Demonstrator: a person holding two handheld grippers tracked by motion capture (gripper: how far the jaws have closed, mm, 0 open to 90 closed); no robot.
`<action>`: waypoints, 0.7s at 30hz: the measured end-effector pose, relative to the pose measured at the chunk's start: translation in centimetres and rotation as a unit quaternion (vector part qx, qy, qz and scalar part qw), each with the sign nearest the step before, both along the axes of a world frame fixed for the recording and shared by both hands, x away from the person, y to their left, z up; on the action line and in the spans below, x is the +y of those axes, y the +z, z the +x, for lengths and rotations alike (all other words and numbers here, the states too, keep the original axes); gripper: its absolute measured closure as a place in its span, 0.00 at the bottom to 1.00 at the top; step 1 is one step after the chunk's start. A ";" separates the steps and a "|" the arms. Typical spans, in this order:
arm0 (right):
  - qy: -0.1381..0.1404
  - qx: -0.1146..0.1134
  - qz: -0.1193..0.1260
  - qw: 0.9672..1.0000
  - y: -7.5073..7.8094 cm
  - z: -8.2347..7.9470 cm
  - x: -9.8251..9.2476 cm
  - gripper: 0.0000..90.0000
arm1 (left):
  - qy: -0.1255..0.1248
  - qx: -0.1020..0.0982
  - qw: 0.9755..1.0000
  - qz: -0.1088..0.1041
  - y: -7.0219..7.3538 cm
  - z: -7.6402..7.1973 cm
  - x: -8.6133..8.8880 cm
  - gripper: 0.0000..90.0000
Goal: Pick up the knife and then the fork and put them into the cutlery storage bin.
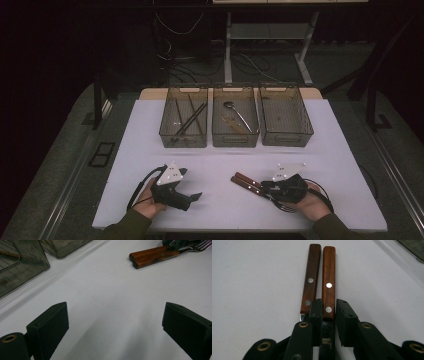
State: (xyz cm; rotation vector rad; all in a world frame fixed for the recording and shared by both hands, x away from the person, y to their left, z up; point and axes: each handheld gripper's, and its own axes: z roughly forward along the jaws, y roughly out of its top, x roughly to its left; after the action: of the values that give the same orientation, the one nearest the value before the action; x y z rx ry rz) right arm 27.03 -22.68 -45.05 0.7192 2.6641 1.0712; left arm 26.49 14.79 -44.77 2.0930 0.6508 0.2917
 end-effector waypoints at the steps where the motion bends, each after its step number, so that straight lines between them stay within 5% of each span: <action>1: 0.001 0.001 0.001 1.000 0.0 0.0 -0.1 0.84 | -0.002 0.000 1.000 0.004 0.0 0.0 0.1 0.07; 15: -0.002 -0.014 0.004 1.000 -0.2 -0.4 -0.1 0.87 | -0.003 0.000 1.000 0.007 0.0 0.1 0.1 0.07; 21: -0.006 0.001 0.009 1.000 -0.1 0.0 -0.1 0.87 | -0.004 0.000 1.000 0.006 0.0 0.1 0.1 0.07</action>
State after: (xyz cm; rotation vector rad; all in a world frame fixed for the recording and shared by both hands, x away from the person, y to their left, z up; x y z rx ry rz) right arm 27.01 -22.82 -45.13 0.7378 2.6518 1.0936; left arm 26.59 14.90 -44.72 2.1068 0.6422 0.2925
